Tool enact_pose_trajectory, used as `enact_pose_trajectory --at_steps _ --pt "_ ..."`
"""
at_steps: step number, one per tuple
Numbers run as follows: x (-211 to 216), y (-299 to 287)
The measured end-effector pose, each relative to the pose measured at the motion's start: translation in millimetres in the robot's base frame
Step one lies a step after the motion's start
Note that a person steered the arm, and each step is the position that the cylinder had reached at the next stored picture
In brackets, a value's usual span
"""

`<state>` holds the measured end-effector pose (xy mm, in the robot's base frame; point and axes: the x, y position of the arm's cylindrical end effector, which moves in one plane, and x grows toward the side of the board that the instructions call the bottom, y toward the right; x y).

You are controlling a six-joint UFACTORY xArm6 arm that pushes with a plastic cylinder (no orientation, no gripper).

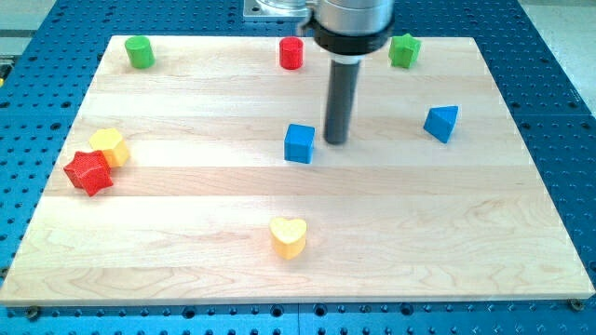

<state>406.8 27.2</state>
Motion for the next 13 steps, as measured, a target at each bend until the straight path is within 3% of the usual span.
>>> enact_pose_trajectory --at_steps 1,2,3,4,5,7,9,10,11,13 --pt "47 -139" --pt "49 -163" --pt "34 -76" --pt "47 -46" --pt "82 -103" --pt "83 -37" --pt "124 -195" --pt "124 -98" --pt "136 -91" --pt "172 -186"
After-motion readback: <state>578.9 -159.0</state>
